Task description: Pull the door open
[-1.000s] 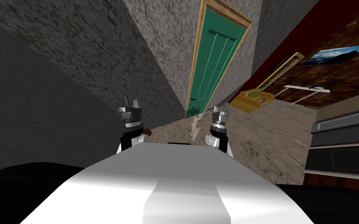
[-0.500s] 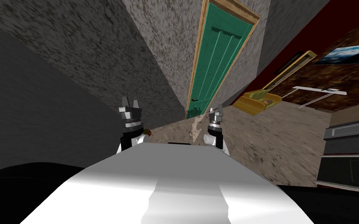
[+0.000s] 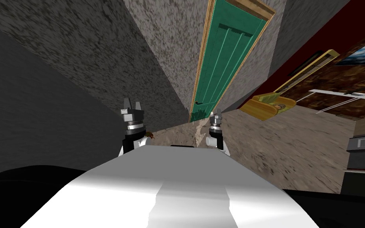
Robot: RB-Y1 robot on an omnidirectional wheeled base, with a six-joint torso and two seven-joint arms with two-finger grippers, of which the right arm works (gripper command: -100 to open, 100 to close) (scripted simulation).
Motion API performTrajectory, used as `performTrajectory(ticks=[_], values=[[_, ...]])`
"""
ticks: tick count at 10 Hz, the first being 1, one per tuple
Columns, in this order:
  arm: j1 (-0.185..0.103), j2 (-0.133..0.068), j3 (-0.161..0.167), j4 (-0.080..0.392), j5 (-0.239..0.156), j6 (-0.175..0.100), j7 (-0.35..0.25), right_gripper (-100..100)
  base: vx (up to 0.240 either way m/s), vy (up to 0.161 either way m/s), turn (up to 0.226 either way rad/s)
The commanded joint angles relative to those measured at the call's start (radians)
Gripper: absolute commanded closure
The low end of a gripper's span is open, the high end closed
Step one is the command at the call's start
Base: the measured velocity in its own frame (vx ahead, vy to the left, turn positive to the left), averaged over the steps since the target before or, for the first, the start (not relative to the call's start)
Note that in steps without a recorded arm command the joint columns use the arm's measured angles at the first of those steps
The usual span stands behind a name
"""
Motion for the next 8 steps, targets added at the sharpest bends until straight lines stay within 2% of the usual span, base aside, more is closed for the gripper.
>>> performTrajectory(ticks=[1, 2, 6, 7, 8], values=[[-0.02, -0.006, 0.006, 0.05, 0.001, -0.013, -0.007, -100, 0.089, -0.069, 0.093], [-0.02, -0.006, 0.006, 0.059, 0.001, -0.013, -0.007, -100, 0.05, -0.045, 0.019], [-0.068, -0.025, 0.016, 0.181, 0.001, -0.043, -0.029, -100, 0.073, -0.06, 0.073], [-0.068, -0.025, 0.016, 0.192, 0.001, -0.043, -0.029, -100, 0.062, -0.051, 0.029], [-0.08, -0.03, 0.019, 0.226, 0.001, -0.051, -0.035, -100, 0.055, -0.043, 0.049]])
